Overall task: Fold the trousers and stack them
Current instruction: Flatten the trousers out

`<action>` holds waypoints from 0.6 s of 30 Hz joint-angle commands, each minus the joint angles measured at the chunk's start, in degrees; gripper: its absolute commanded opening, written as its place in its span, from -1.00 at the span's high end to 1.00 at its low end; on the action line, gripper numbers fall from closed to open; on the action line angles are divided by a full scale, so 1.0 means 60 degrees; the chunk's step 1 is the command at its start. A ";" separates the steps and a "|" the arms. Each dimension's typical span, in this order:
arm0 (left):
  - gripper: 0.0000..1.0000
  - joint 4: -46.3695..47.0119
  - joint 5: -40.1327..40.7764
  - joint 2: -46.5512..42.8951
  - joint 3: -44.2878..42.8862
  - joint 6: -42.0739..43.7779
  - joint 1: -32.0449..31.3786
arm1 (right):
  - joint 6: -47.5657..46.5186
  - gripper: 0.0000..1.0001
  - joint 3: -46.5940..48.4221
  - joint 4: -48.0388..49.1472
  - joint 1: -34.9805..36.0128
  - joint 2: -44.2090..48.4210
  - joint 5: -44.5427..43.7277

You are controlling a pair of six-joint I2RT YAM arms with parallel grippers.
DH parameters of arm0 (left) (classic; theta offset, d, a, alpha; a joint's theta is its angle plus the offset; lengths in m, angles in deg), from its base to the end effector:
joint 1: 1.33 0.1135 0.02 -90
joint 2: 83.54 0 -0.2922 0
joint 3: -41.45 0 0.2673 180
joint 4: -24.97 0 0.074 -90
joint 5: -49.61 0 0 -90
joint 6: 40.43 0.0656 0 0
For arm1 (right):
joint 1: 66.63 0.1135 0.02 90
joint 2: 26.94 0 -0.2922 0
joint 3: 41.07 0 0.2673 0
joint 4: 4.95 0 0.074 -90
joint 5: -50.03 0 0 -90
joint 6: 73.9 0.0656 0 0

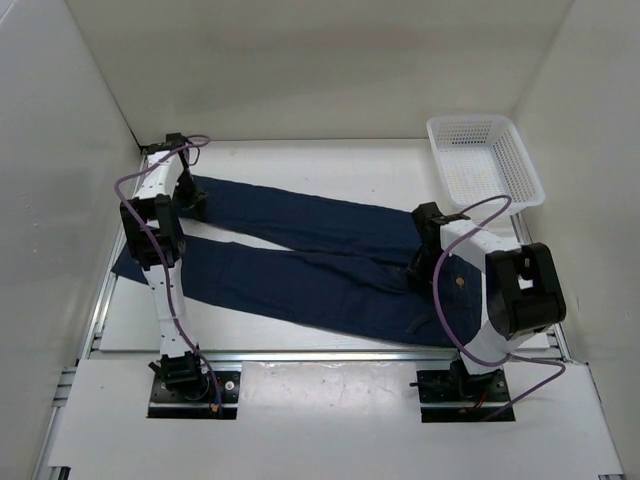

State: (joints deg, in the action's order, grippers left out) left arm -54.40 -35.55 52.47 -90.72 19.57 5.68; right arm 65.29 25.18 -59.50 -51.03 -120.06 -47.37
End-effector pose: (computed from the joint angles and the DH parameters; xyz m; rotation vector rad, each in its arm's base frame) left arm 0.5089 0.0682 0.1602 -0.9617 2.8495 0.0890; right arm 0.2865 0.0712 0.1470 0.8649 2.8161 -0.0425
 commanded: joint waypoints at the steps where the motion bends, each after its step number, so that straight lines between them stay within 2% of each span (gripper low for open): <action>1: 0.55 -0.0302 -0.0470 0.0037 -0.1122 0.0049 -0.0010 | 0.0269 0.35 0.0931 0.0208 0.0023 -0.0563 -0.1183; 6: 0.40 -0.0536 -0.0573 -0.0634 -0.1506 0.0239 -0.0010 | 0.0064 0.35 0.1857 -0.0349 0.0023 -0.0609 -0.1681; 9: 0.36 -0.0639 -0.0222 -0.1816 -0.0645 0.0327 -0.0010 | -0.0023 0.35 0.1844 -0.0569 0.0023 0.0093 -0.1682; 13: 0.47 0.0017 -0.0205 -0.3402 0.1974 0.0327 0.0267 | -0.0126 0.24 0.1158 -0.0760 0.0023 0.1397 -0.1872; 16: 0.60 0.0850 -0.0439 -0.4384 0.4913 0.0327 0.0079 | -0.0214 0.24 0.0470 -0.0877 0.0023 0.2421 -0.1872; 18: 0.60 0.1278 -0.0529 -0.4707 0.5858 0.0327 -0.0112 | -0.0215 0.24 0.0160 -0.0964 0.0023 0.2745 -0.1668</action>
State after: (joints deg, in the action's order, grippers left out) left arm -51.60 -37.38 27.02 -62.57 21.19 6.57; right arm 64.79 28.98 -62.19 -50.86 -105.59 -56.55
